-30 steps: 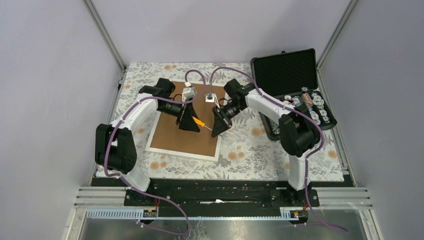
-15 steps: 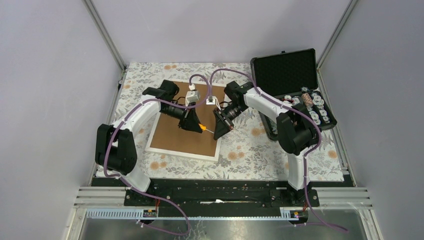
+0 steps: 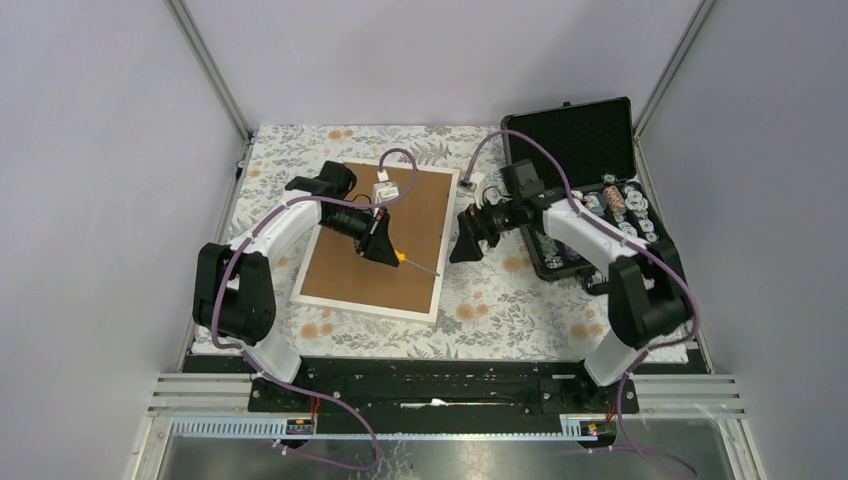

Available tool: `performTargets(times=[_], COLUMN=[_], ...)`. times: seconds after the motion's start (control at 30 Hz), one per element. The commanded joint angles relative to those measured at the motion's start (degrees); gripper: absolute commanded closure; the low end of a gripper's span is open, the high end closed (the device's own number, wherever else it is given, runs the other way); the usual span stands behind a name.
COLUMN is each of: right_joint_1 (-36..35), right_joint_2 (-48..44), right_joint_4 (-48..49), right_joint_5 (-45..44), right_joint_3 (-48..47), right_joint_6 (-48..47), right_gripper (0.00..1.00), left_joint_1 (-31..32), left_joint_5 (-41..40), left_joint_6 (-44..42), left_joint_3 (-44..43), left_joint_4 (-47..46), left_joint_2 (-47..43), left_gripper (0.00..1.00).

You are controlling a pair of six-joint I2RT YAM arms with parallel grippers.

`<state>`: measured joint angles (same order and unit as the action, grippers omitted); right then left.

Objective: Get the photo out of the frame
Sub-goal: Adjust the screwdriver, then release the photo frame item from the photo frame.

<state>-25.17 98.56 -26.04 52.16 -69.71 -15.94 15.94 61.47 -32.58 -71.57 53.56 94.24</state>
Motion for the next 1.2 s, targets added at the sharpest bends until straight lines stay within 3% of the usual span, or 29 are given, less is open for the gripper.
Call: performTargets(times=[0.0, 0.07, 0.2, 0.33, 0.6, 0.9, 1.17], right_joint_1=[-0.1, 0.1, 0.4, 0.4, 0.3, -0.6, -0.9], right_joint_2=[-9.6, -10.0, -4.3, 1.8, 8.3, 15.7, 18.5], right_joint_4=[22.6, 24.7, 20.9, 19.5, 24.9, 24.7, 22.1], right_joint_5=[-13.8, -18.7, -8.9, -5.1, -5.5, -3.2, -3.5], right_joint_3=[7.1, 9.1, 7.5, 7.3, 8.8, 5.5, 3.8], right_joint_6=[17.4, 22.7, 22.7, 27.9, 34.6, 36.8, 36.5], right_gripper=[0.0, 0.0, 0.01, 0.04, 0.22, 0.4, 0.46], left_joint_1=[-1.3, -2.3, -2.8, -3.1, -2.9, -1.7, 0.3], left_joint_5=[-4.0, -4.3, -4.7, -8.6, -8.6, -7.2, -6.2], left_joint_6=[2.5, 1.6, -3.5, -2.8, 4.1, 4.8, 6.2], left_joint_3=[1.0, 2.1, 3.7, 8.3, 11.3, 11.5, 13.4], left_joint_4=[0.8, 0.2, 0.7, -8.6, -18.8, -20.2, -20.2], left_joint_2=[-0.3, -0.6, 0.6, -1.7, -1.8, 0.1, -1.0], left_gripper=[1.0, 1.0, 1.0, 1.0, 1.0, 1.0, 1.0])
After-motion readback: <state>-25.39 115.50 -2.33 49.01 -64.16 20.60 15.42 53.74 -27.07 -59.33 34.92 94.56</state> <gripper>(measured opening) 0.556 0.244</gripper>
